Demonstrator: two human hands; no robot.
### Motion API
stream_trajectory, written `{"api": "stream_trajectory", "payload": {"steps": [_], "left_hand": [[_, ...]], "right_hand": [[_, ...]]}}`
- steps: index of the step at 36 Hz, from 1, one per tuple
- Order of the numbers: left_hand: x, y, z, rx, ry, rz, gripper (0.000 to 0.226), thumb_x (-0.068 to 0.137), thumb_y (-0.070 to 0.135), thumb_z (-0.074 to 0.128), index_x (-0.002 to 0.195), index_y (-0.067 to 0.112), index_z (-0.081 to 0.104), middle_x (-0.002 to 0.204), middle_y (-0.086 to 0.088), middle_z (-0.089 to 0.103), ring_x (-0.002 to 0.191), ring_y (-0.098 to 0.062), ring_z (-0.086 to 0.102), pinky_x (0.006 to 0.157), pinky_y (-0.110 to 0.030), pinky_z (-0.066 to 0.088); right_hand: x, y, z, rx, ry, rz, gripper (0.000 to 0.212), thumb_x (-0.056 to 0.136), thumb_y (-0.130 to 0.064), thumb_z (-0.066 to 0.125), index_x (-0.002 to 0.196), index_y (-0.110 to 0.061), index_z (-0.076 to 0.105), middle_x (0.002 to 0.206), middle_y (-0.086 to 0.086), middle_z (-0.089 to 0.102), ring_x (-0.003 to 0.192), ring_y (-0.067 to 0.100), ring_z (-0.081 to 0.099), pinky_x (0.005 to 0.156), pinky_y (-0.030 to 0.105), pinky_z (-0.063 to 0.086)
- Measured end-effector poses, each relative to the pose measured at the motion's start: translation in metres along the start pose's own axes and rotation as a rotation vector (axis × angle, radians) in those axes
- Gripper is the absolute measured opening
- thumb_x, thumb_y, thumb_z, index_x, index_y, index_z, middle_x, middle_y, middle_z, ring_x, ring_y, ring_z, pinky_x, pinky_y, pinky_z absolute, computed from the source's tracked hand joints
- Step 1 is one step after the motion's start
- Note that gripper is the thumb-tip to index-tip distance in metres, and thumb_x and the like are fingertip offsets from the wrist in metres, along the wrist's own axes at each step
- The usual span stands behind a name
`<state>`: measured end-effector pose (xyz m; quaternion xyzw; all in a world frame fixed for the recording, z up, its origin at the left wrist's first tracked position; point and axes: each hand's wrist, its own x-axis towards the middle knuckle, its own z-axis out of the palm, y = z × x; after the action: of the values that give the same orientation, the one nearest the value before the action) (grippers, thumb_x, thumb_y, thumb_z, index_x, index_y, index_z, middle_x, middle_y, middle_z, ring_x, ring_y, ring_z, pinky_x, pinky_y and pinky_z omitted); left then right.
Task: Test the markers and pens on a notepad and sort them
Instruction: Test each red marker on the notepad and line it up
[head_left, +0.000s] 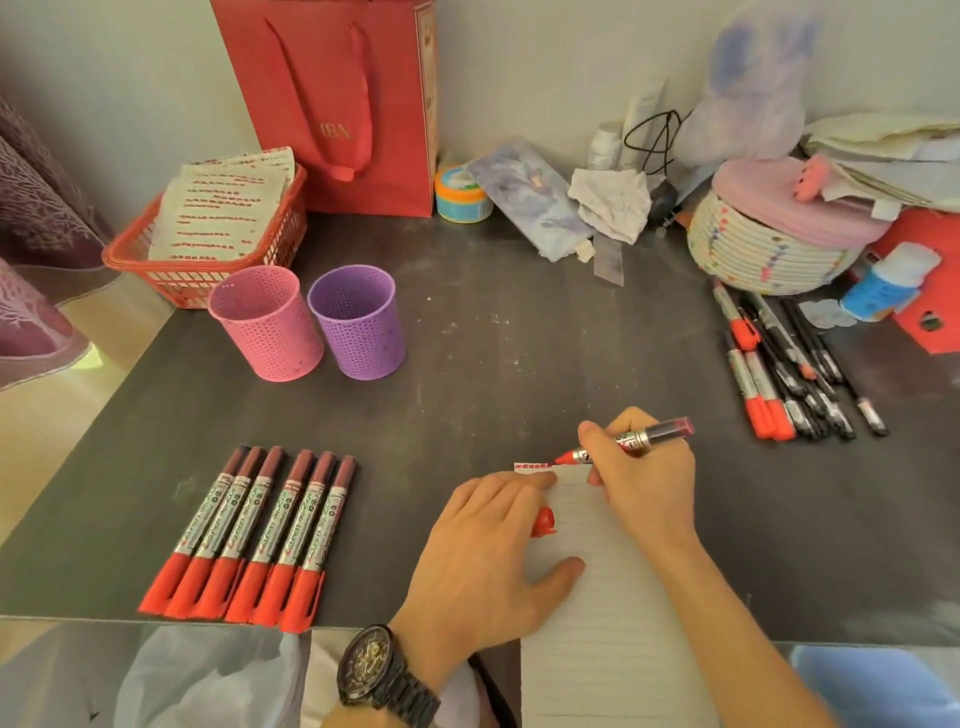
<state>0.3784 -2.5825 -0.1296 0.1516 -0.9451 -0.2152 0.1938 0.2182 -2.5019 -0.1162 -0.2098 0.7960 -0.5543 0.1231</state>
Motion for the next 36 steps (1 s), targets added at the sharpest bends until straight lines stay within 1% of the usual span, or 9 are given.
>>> {"api": "stream_trajectory", "payload": {"steps": [5,8,9,13,17,23,26,30,36], "left_hand": [[0.0019,0.0004,0.0002,-0.010,-0.006,-0.012,0.036,0.082,0.058,0.062,0.090,0.036,0.035,0.128,0.016,0.060,0.115,-0.008,0.054,0.102,-0.030,0.041],[0.0021,-0.0001,0.0029,0.011,0.001,-0.038,0.032,0.084,0.056,0.061,0.099,0.030,0.051,0.124,0.017,0.061,0.115,-0.008,0.054,0.104,-0.026,0.036],[0.0021,-0.0002,0.0039,0.028,0.010,-0.045,0.032,0.084,0.055,0.061,0.098,0.028,0.053,0.123,0.018,0.062,0.114,-0.008,0.054,0.103,-0.025,0.034],[0.0025,-0.0003,0.0057,0.058,0.044,-0.053,0.028,0.085,0.053,0.060,0.084,0.029,0.046,0.123,0.017,0.063,0.113,-0.009,0.054,0.101,-0.026,0.033],[0.0024,-0.0013,0.0067,0.065,0.049,-0.062,0.026,0.087,0.053,0.058,0.086,0.029,0.049,0.124,0.017,0.064,0.114,-0.009,0.055,0.102,-0.026,0.033],[0.0029,-0.0013,0.0070,0.072,0.039,-0.082,0.026,0.089,0.054,0.056,0.090,0.028,0.054,0.122,0.017,0.064,0.113,-0.008,0.056,0.100,-0.029,0.039],[0.0027,-0.0018,0.0081,0.091,0.025,-0.093,0.030,0.089,0.056,0.054,0.098,0.028,0.060,0.121,0.017,0.064,0.113,-0.008,0.055,0.101,-0.028,0.039],[0.0021,-0.0029,0.0093,0.097,0.027,-0.091,0.032,0.089,0.056,0.055,0.101,0.027,0.063,0.120,0.017,0.064,0.112,-0.007,0.054,0.102,-0.025,0.032],[0.0021,-0.0030,0.0093,0.095,0.040,-0.086,0.029,0.088,0.055,0.056,0.096,0.028,0.062,0.121,0.017,0.065,0.112,-0.008,0.055,0.102,-0.026,0.033]], "right_hand": [[0.0015,0.0048,0.0015,-0.003,0.017,-0.005,0.023,0.082,-0.029,0.068,0.061,-0.027,0.059,0.048,-0.005,0.065,0.046,0.001,0.056,0.054,0.011,0.042],[0.0026,0.0046,0.0029,-0.027,0.028,-0.009,0.023,0.084,-0.025,0.070,0.063,-0.027,0.059,0.048,-0.006,0.065,0.046,0.001,0.057,0.055,0.009,0.042],[0.0029,0.0046,0.0028,-0.030,0.031,-0.011,0.025,0.084,-0.024,0.070,0.063,-0.028,0.059,0.049,-0.007,0.065,0.046,0.000,0.057,0.055,0.009,0.042],[0.0029,0.0051,0.0023,-0.028,0.036,-0.018,0.032,0.086,-0.021,0.071,0.058,-0.029,0.058,0.049,-0.006,0.065,0.045,0.000,0.057,0.054,0.010,0.043],[0.0025,0.0047,0.0022,-0.042,0.048,-0.033,0.033,0.087,-0.021,0.072,0.058,-0.024,0.056,0.050,-0.005,0.066,0.046,0.000,0.059,0.053,0.009,0.042],[0.0026,0.0046,0.0034,-0.057,0.039,-0.042,0.031,0.088,-0.023,0.071,0.060,-0.024,0.057,0.051,-0.005,0.066,0.046,-0.001,0.059,0.052,0.010,0.043],[0.0021,0.0046,0.0036,-0.048,0.037,-0.039,0.032,0.087,-0.023,0.072,0.060,-0.024,0.057,0.050,-0.005,0.066,0.045,-0.001,0.059,0.051,0.008,0.043],[0.0025,0.0039,0.0044,-0.066,0.037,-0.035,0.031,0.087,-0.024,0.072,0.060,-0.023,0.057,0.049,-0.006,0.065,0.045,0.000,0.058,0.050,0.009,0.042],[0.0019,0.0043,0.0038,-0.055,0.041,-0.037,0.029,0.087,-0.023,0.071,0.061,-0.020,0.058,0.049,-0.005,0.065,0.048,0.000,0.061,0.052,0.008,0.043]]}}
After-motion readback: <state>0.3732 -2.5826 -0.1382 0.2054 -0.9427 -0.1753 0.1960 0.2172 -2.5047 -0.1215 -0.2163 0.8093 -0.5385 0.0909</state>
